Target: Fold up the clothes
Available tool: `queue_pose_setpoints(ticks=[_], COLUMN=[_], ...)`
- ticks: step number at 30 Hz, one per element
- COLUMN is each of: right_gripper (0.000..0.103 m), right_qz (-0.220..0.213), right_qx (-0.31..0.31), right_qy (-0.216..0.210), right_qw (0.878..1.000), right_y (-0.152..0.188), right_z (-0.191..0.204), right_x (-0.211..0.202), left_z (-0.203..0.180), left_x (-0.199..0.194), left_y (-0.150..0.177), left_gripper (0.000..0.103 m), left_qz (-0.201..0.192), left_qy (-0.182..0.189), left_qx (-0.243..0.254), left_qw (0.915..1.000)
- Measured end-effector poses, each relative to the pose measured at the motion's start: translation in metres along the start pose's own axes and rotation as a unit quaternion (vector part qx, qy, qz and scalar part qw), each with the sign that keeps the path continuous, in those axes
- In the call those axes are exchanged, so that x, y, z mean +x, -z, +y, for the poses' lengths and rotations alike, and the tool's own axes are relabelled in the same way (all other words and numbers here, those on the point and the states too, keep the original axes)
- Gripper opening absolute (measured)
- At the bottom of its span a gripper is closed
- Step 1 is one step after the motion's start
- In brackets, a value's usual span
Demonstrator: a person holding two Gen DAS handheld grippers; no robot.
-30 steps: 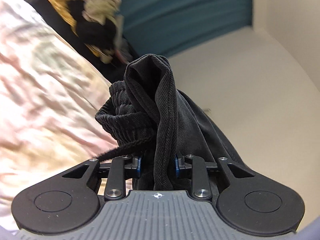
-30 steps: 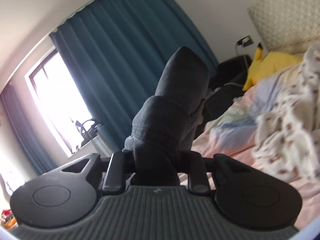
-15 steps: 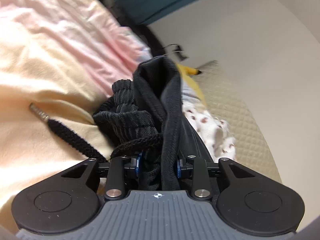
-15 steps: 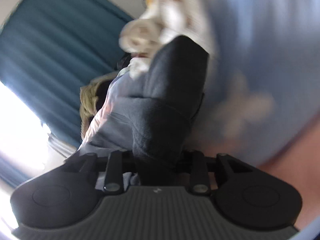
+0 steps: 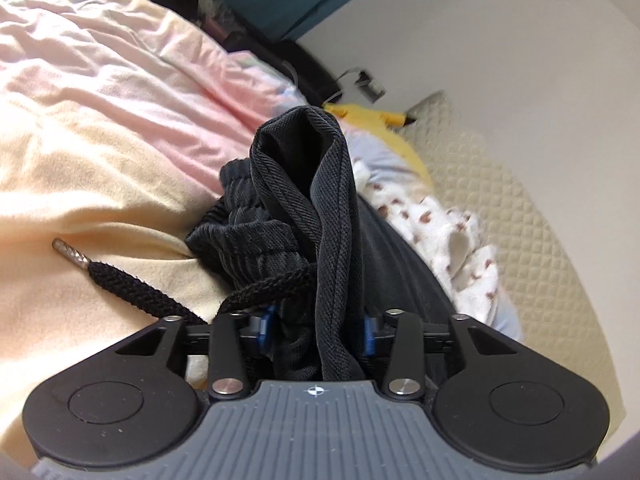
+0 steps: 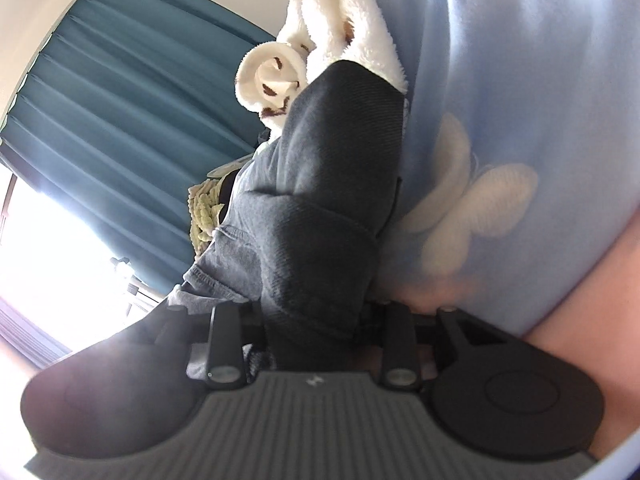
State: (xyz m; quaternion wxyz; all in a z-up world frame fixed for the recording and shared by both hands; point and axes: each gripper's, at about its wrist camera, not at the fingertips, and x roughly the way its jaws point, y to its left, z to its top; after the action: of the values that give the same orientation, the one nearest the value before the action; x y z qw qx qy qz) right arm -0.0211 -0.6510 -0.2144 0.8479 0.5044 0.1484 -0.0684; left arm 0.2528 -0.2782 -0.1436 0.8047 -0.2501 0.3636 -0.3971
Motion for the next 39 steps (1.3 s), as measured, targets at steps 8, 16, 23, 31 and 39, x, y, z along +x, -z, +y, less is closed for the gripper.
queue_pose_setpoints(ticks=[8,16,23,31,39], right_gripper=[0.083,0.090,0.090,0.089,0.090], right_qz=[-0.059,-0.115,-0.109,-0.051,-0.021], right_qx=[-0.007,-0.099,-0.186,-0.247,-0.347], right_qy=[0.067,0.082,0.032,-0.066,-0.103], right_qw=[0.996,0.985,0.976,0.965,0.932], right_y=[0.008,-0.001,0.011,0.071,0.167], right_z=[0.023,0.091,0.210,0.330,0.437], right_x=[-0.029,-0.073,-0.070,-0.050,-0.020], left_z=[-0.023,-0.060,-0.090,-0.096,-0.085], left_x=[-0.043,-0.144,-0.258,-0.380,-0.451], left_y=[-0.024,-0.054,-0.072,-0.071,-0.050], left_gripper=[0.097,0.098,0.100,0.102,0.103], left_qz=[0.034,-0.026,-0.110,-0.183,-0.240], left_qy=[-0.061,-0.112,-0.164,-0.225,-0.328], left_qx=[0.032,0.076,0.126,0.137,0.186], left_qw=[0.9970,0.9905,0.9723,0.9470,0.8943])
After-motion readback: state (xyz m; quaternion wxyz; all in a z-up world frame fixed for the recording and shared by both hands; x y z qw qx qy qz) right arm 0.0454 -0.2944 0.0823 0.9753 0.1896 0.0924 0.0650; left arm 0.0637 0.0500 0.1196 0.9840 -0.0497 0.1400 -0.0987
